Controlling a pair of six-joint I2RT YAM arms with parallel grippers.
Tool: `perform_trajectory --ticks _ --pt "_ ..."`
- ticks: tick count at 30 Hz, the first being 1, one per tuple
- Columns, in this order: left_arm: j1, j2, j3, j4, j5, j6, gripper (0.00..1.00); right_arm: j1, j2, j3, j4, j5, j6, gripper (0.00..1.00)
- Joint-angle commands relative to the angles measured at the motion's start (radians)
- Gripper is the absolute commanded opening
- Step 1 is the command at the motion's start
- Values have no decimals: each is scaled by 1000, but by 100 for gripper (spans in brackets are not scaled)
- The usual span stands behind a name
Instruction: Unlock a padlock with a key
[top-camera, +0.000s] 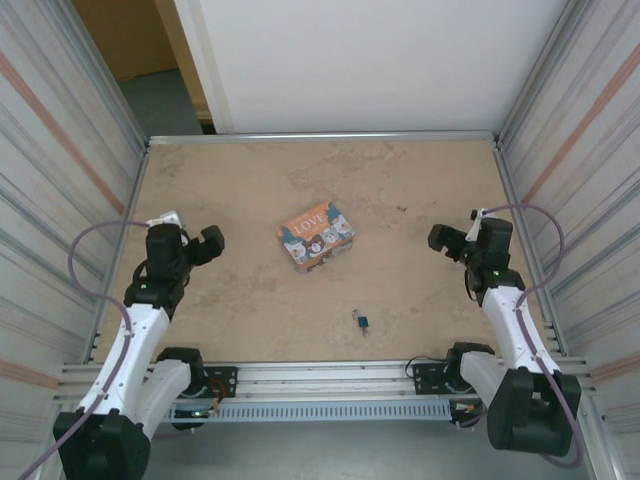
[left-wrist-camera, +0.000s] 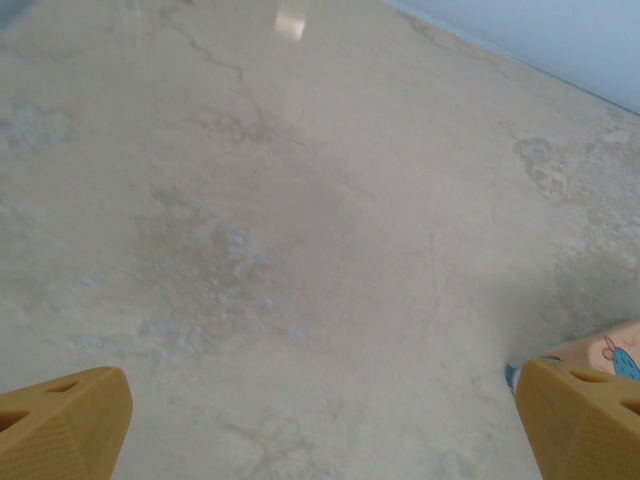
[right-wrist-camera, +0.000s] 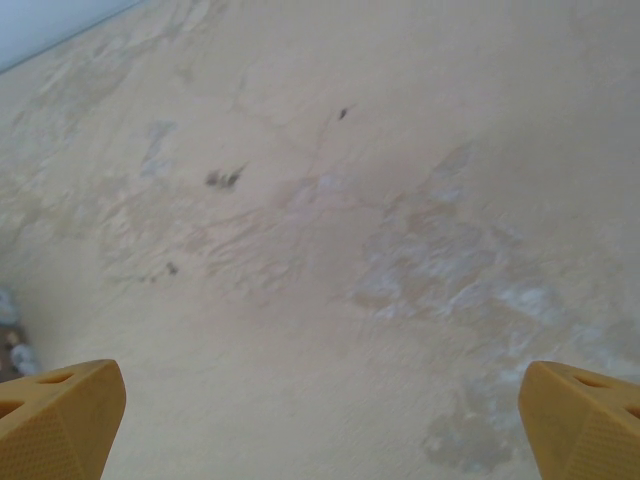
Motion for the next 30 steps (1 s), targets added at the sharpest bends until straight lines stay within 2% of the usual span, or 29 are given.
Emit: perform_trajectory --ticks 1,12,27,30 --pt "6 -15 -38 134 -70 123 99 -24 21 -5 128 41 -77 99" --pt "6 60 -180 377 -249 185 99 -23 239 -149 596 36 -116 99" --pt "8 206 -270 686 -130 324 99 -5 534 -187 1002 -28 -152 99" --pt "14 246 -274 738 -90 334 99 2 574 -187 1035 -23 -156 99"
